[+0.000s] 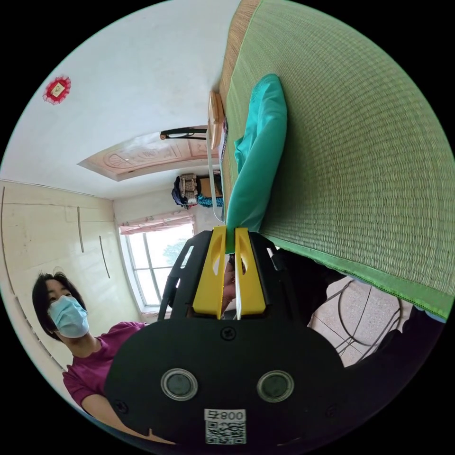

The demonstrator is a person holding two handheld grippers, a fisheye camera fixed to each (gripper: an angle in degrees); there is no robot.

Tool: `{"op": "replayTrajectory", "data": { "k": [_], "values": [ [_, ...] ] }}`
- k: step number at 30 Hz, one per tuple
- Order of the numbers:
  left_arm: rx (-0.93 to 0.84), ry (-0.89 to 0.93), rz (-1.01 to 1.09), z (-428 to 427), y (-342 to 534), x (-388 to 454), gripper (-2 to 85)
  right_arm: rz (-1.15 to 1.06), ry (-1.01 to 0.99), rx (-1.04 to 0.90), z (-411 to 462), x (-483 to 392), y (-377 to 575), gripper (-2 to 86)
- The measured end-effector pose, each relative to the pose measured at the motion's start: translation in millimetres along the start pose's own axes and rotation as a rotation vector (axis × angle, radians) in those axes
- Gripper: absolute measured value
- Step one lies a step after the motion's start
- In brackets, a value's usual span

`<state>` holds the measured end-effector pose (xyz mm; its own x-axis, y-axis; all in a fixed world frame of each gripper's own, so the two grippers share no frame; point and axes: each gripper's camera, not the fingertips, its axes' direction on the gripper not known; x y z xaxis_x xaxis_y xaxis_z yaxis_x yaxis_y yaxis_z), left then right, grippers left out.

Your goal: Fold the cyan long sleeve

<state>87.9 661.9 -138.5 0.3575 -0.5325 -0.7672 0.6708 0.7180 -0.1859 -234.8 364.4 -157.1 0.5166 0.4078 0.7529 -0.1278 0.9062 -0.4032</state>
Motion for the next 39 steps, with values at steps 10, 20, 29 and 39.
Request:
{"op": "replayTrajectory", "data": {
  "k": [10,20,29,39],
  "values": [
    [-0.020,-0.045,0.014,-11.0,-2.9,4.0,7.1,0.008,-0.005,0.006,-13.3,8.0,-2.5,2.4],
    [-0.027,0.042,-0.029,-13.9,-8.8,14.8,10.4,-0.001,-0.033,0.025,-32.5,10.3,-13.3,2.5],
    [-0.001,0.085,-0.076,-15.2,-28.8,36.8,12.4,-0.015,-0.050,0.023,-50.2,14.5,-23.5,2.7],
    [0.013,0.070,-0.034,-14.1,-49.9,97.4,5.4,-0.013,-0.048,0.027,-86.7,34.9,-23.7,2.5]
  ]
}}
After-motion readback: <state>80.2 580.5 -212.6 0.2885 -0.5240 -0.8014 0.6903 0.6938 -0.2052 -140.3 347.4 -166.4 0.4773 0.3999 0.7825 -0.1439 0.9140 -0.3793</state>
